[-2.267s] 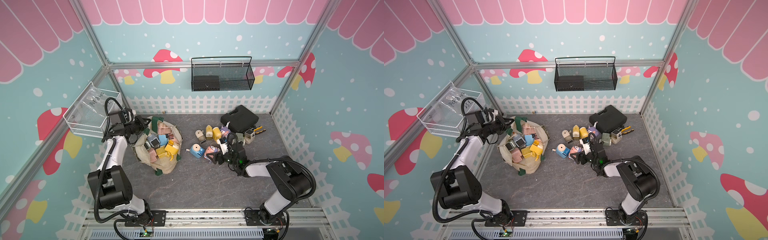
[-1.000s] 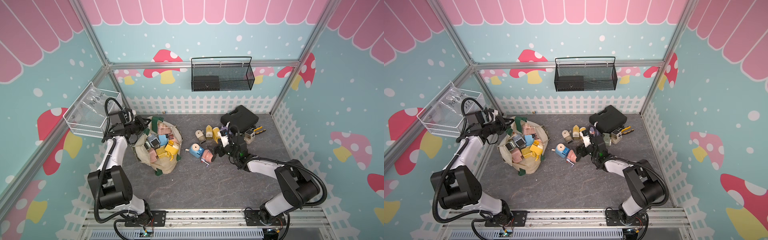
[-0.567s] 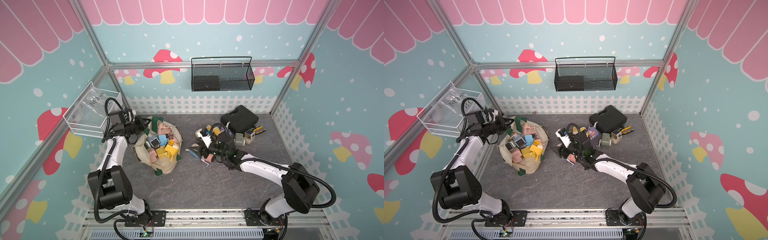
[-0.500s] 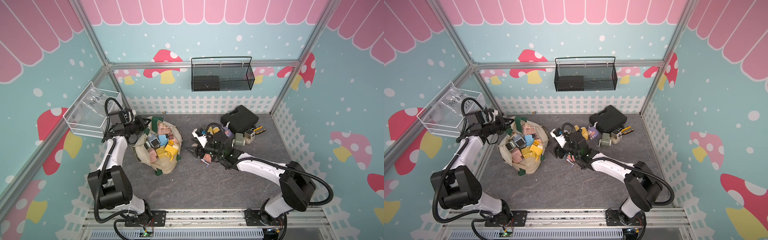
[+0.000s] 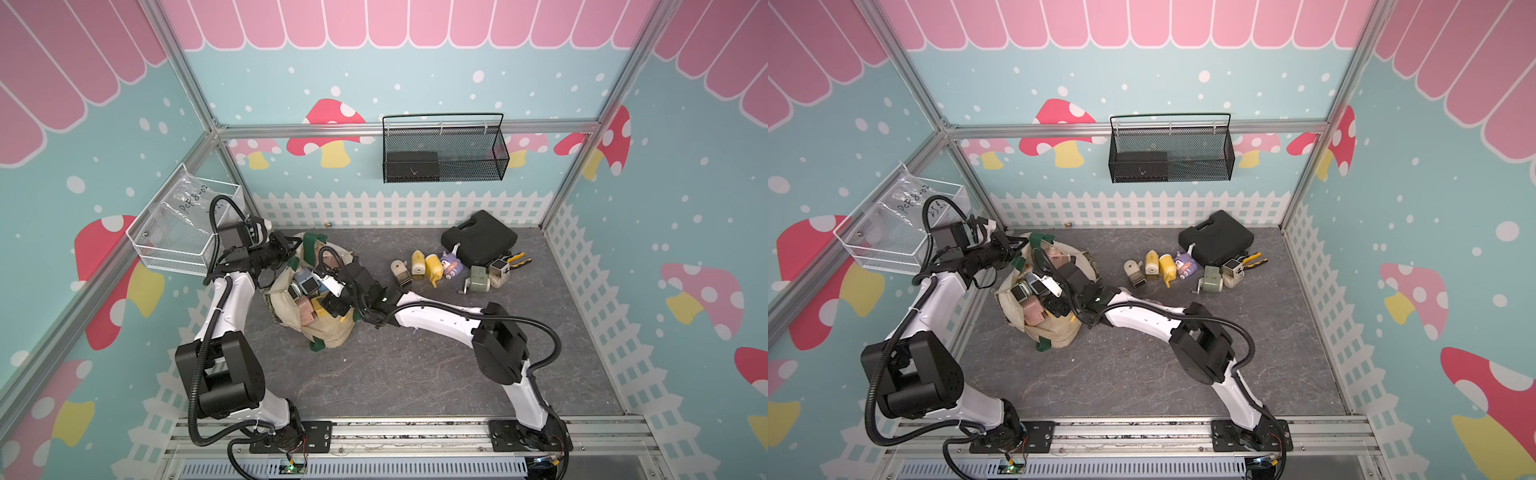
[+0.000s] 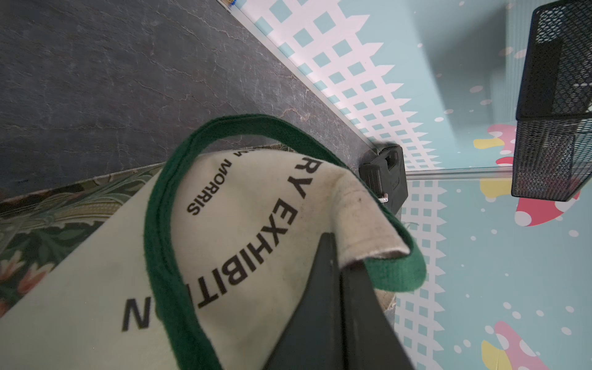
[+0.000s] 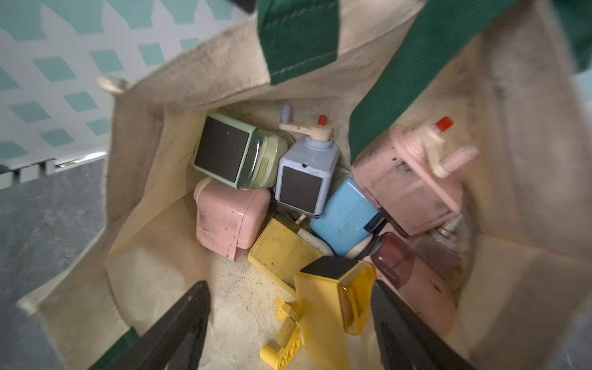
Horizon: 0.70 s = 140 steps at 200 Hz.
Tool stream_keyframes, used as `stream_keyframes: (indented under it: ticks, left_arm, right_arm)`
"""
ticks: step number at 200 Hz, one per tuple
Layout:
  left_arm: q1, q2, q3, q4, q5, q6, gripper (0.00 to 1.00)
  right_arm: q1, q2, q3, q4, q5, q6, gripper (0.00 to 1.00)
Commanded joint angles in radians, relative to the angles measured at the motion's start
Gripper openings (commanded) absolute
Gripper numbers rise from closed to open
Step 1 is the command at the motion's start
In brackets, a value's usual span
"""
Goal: Take out the pencil sharpeners from the tote bags
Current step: Place the pencil sharpener at the center of the board.
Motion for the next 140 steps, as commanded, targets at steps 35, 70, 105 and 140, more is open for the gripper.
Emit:
stream_keyframes:
  ticks: [35, 70, 105, 140]
  left_arm:
    - [0.008, -0.010, -0.004, 0.033, 0.018, -0.008, 0.00]
    - [0.007, -0.012, -0.004, 0.033, 0.018, -0.006, 0.00]
    - [0.009, -0.010, -0.004, 0.033, 0.018, -0.006, 0.00]
    - [0.007, -0.010, -0.004, 0.033, 0.018, -0.008, 0.00]
  right_arm:
    - [0.001, 0.134, 0.151, -0.155, 0.274, -0.076, 0.88]
    - [0.002, 0.182, 0.201, -0.182, 0.329, -0.091, 0.94]
    - [0.003, 0.247, 0.279, -0.253, 0.358, -0.081, 0.96]
    - [0.003, 0.291, 0.319, -0.261, 0.388, -0.098, 0.95]
